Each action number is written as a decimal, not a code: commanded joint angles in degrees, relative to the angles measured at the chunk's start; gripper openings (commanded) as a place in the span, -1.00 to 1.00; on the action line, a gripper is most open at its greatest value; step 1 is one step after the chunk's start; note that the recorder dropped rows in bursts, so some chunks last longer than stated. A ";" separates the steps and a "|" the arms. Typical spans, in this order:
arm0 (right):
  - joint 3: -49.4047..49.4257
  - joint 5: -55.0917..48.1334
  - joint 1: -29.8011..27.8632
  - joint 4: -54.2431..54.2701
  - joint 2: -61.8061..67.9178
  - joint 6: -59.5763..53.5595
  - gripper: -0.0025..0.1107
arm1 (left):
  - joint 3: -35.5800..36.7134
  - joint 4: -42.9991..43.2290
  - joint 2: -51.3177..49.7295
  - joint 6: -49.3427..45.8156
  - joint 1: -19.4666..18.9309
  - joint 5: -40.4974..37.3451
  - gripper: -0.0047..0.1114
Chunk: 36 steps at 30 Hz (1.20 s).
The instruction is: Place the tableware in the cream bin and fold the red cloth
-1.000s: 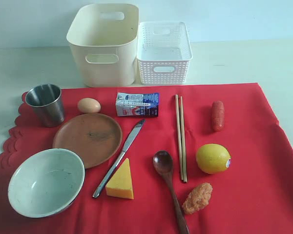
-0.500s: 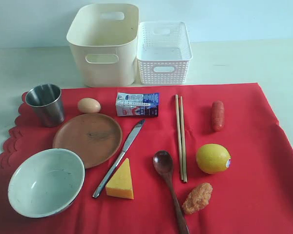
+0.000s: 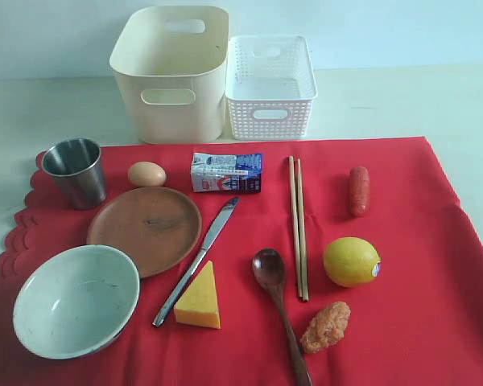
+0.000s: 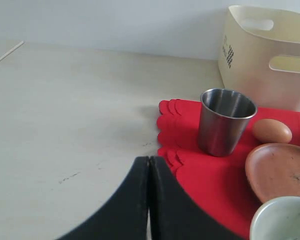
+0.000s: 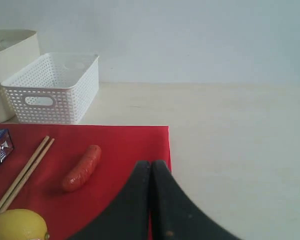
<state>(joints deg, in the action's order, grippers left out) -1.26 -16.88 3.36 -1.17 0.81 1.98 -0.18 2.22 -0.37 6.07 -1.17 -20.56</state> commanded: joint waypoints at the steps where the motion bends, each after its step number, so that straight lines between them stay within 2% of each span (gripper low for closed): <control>1: -3.83 0.23 -0.33 -0.34 3.06 -0.25 -0.96 | 0.18 0.18 0.37 0.13 0.01 0.37 -0.92; 7: -13.34 0.23 -0.33 -0.34 11.60 -0.25 -0.96 | 0.18 0.18 0.37 0.13 0.01 0.37 -0.92; 25: -33.22 0.23 -0.33 -0.34 33.49 -0.25 -0.96 | 0.18 0.18 0.37 0.13 0.01 0.37 -0.92; 36: -38.70 0.99 -0.33 -0.34 38.56 -0.25 -0.96 | 0.18 0.18 0.37 0.13 0.01 0.37 -0.92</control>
<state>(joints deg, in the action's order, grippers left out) -39.32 -16.63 3.36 -1.17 39.10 1.98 -0.18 2.22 -0.37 6.07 -1.17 -20.56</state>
